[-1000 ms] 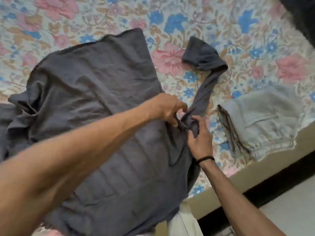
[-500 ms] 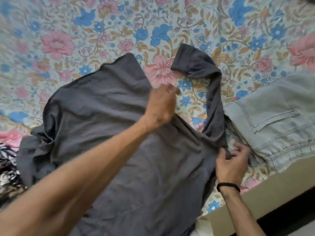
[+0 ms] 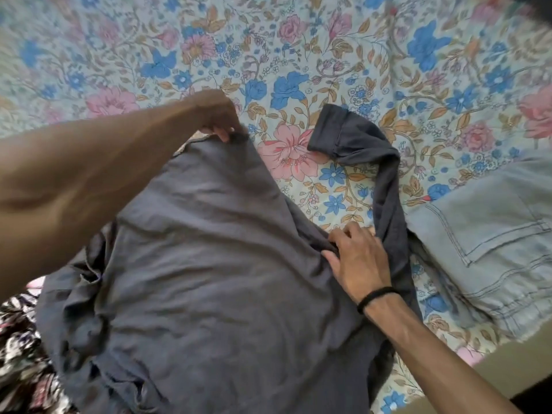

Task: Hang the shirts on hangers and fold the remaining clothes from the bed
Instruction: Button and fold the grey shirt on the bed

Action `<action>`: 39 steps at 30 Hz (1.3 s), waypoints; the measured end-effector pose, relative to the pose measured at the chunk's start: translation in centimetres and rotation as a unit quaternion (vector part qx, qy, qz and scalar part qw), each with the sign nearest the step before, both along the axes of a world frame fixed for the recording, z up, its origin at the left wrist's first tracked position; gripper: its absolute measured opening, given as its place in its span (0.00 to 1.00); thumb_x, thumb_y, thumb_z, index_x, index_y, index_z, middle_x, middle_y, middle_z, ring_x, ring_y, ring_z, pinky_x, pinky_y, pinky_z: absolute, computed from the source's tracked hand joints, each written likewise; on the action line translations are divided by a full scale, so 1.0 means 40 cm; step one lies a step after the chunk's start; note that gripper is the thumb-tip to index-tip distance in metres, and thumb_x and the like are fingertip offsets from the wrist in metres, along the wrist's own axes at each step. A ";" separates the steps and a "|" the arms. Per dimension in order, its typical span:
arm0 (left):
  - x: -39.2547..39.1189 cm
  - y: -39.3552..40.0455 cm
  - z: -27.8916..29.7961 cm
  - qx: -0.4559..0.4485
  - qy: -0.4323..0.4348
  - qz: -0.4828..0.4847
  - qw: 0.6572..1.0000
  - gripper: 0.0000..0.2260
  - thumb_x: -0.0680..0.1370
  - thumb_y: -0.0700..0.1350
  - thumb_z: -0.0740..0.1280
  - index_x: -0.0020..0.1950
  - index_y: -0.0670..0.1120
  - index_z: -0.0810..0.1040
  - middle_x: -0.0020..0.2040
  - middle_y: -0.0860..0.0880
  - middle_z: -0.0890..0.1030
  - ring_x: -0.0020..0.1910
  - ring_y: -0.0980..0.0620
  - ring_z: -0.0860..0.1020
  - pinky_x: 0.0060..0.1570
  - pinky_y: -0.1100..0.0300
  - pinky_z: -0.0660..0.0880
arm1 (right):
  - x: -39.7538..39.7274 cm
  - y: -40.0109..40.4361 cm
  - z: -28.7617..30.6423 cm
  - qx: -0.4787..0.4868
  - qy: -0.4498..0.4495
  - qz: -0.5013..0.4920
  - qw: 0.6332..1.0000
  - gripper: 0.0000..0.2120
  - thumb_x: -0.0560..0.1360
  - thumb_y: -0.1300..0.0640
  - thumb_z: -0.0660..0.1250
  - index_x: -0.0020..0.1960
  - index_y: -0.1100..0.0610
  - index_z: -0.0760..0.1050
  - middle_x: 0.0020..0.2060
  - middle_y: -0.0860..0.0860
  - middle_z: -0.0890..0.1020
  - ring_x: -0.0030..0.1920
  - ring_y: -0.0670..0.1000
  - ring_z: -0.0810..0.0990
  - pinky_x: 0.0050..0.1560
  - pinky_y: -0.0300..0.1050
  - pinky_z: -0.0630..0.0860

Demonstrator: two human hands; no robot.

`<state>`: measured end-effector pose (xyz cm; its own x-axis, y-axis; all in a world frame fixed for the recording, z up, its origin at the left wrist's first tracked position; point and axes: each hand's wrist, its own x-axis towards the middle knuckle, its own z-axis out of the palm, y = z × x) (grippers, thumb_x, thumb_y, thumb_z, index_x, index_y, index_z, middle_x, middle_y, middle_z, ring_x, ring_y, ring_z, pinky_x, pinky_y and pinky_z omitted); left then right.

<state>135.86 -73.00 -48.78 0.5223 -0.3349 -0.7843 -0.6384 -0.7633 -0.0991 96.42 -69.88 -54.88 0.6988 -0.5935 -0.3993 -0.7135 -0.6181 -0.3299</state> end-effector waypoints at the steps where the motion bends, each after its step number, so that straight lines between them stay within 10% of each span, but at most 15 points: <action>1: 0.006 0.001 -0.001 0.050 0.022 0.007 0.998 0.18 0.77 0.56 0.75 0.34 0.46 0.77 0.27 0.49 0.78 0.27 0.50 0.72 0.31 0.64 0.69 | -0.008 -0.003 0.004 0.024 0.004 -0.005 1.000 0.14 0.76 0.44 0.73 0.56 0.51 0.78 0.51 0.52 0.77 0.52 0.57 0.77 0.54 0.55 0.74; 5: 0.061 0.042 -0.004 0.160 0.028 -0.069 0.984 0.14 0.73 0.44 0.77 0.33 0.45 0.75 0.27 0.50 0.71 0.26 0.51 0.67 0.29 0.64 0.67 | -0.032 -0.009 0.024 0.131 -0.021 -0.056 0.990 0.14 0.79 0.45 0.71 0.59 0.51 0.77 0.53 0.50 0.80 0.56 0.55 0.78 0.56 0.55 0.72; 9: 0.091 0.104 0.023 0.061 -0.049 -0.229 0.970 0.06 0.75 0.44 0.74 0.49 0.45 0.87 0.42 0.48 0.81 0.45 0.45 0.79 0.45 0.53 0.77 | -0.041 -0.003 0.037 0.145 -0.019 -0.071 0.987 0.14 0.78 0.52 0.72 0.63 0.52 0.76 0.56 0.52 0.80 0.59 0.57 0.78 0.59 0.57 0.74; 15: -0.016 0.141 -0.017 -0.147 0.015 -0.031 0.988 0.22 0.78 0.60 0.61 0.41 0.46 0.86 0.41 0.44 0.85 0.38 0.47 0.80 0.42 0.54 0.76 | -0.023 0.039 0.046 0.076 -0.004 -0.014 0.997 0.21 0.68 0.72 0.72 0.55 0.53 0.79 0.46 0.52 0.78 0.50 0.60 0.77 0.53 0.60 0.76; 20: -0.101 0.169 -0.062 -0.160 -0.167 -0.027 0.973 0.44 0.67 0.83 0.52 0.48 0.43 0.80 0.35 0.49 0.80 0.35 0.47 0.79 0.42 0.53 0.76 | -0.015 0.136 0.061 -0.019 -0.028 0.112 0.993 0.32 0.56 0.70 0.75 0.59 0.54 0.81 0.43 0.55 0.74 0.44 0.58 0.73 0.41 0.55 0.73; 23: -0.106 0.163 -0.063 -0.241 -0.181 0.003 0.953 0.38 0.68 0.78 0.62 0.63 0.49 0.74 0.46 0.50 0.78 0.42 0.47 0.77 0.43 0.52 0.74 | -0.033 0.172 0.051 -0.030 0.012 0.134 0.990 0.38 0.56 0.67 0.78 0.66 0.52 0.80 0.54 0.61 0.77 0.50 0.62 0.74 0.48 0.61 0.74; 29: -0.069 0.168 -0.050 -0.285 -0.069 0.046 0.955 0.05 0.73 0.48 0.73 0.45 0.47 0.83 0.43 0.47 0.85 0.47 0.46 0.83 0.44 0.56 0.78 | -0.031 0.153 0.044 0.004 0.064 0.145 0.987 0.41 0.55 0.63 0.82 0.67 0.50 0.79 0.57 0.59 0.78 0.50 0.61 0.78 0.52 0.64 0.77; 35: -0.045 0.186 -0.051 -0.291 -0.067 0.097 0.950 0.31 0.70 0.74 0.68 0.57 0.50 0.81 0.50 0.52 0.84 0.49 0.51 0.82 0.54 0.53 0.80 | -0.009 0.152 0.035 0.002 0.052 0.117 0.992 0.39 0.59 0.61 0.81 0.68 0.45 0.76 0.49 0.54 0.76 0.46 0.58 0.76 0.47 0.58 0.75; 39: -0.102 0.107 -0.074 -0.250 -0.081 0.097 0.960 0.33 0.65 0.79 0.67 0.44 0.48 0.78 0.35 0.53 0.76 0.34 0.52 0.76 0.40 0.56 0.75 | 0.009 0.177 0.047 -0.015 0.108 0.146 0.983 0.46 0.70 0.60 0.74 0.81 0.40 0.57 0.65 0.59 0.70 0.61 0.62 0.71 0.63 0.68 0.68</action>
